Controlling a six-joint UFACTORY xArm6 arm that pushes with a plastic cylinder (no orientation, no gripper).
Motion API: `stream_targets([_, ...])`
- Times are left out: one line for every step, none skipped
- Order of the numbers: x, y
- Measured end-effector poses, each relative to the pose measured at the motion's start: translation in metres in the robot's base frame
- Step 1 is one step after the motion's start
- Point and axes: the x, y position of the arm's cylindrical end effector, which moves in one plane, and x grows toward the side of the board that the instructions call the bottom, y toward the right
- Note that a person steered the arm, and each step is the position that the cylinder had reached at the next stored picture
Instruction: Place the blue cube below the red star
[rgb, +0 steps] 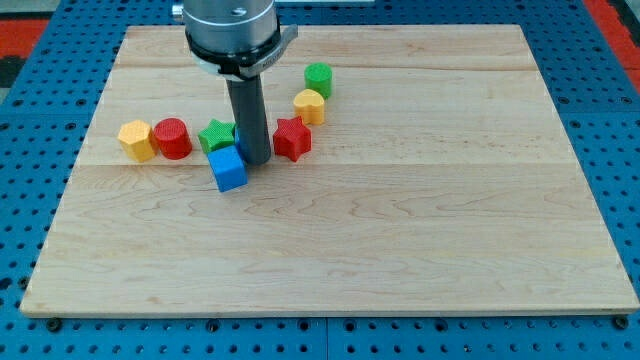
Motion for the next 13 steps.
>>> stream_targets([-0.005, 0.027])
stream_targets([0.001, 0.048])
stream_targets([0.019, 0.021])
stream_targets([0.075, 0.007])
stream_targets([0.089, -0.021])
stream_targets([0.052, -0.046])
stream_targets([0.018, -0.047])
stream_targets([0.001, -0.068])
stream_targets([-0.040, -0.069])
stream_targets([-0.028, -0.049])
stream_targets([0.033, -0.043])
stream_targets([0.049, -0.032])
stream_targets([0.022, -0.053])
